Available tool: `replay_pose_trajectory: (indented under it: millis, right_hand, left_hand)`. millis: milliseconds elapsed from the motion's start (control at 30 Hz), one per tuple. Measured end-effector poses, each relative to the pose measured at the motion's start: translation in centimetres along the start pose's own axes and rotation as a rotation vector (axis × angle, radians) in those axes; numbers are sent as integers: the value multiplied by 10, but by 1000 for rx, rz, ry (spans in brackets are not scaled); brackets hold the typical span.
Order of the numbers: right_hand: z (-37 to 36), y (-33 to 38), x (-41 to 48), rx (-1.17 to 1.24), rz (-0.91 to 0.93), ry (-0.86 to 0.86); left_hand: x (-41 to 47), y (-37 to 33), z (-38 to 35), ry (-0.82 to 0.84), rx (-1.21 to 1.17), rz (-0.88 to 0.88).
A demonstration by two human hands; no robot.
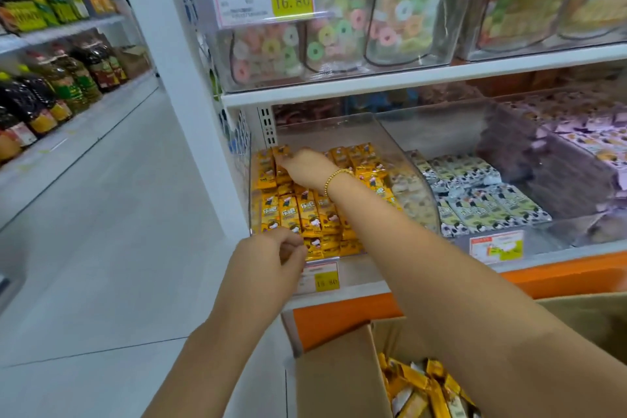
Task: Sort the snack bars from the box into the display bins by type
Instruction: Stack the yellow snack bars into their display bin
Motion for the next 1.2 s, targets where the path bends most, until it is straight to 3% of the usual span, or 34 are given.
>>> replay_pose_trajectory:
  millis: [100,200,267,400,500,600,700,833,967,1200]
  right_hand:
    - [33,-24,-50,95,155,-218]
    - [55,-67,-128,150,366,-241]
    - [49,-118,-164,133,338,-145]
    - [6,-259,-192,-11,77,-16]
    - [-59,-369,-214,-169,-160,242]
    - [-133,-425,-244,-284,-221,549]
    - [-189,-431,-261,-216,-190,673]
    - [-237,-427,-271,-249,-156,657]
    - [-241,-405,-273,-499,-48,552]
    - [-247,-394,-289,-446,-144,571]
  left_hand:
    - [-3,-34,6,-171,-22,-138]
    - [-12,-58,-22,-116,-67,-168]
    - [-25,-70,-59,22,-40,-157]
    - [-72,-84,-150,344,1,-99]
    - [-130,-66,-216,703,82,40]
    - [-180,-53,-249,971,263,26]
    - [-192,-56,-250,994,266,70]
    - [-180,-52,-240,909,228,127]
    - [-178,-45,-234,890,220,179]
    - [-172,-47,-229,884,197,172]
Point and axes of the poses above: each hand's wrist, its own x-axis towards the middle knuckle, its own z-axis out of the back of the hand, y = z × x, the point moved 7 cm from there along x, towards the middle knuckle, and after that the axes turned 12 degrees about -z, right-handed, at the moved point
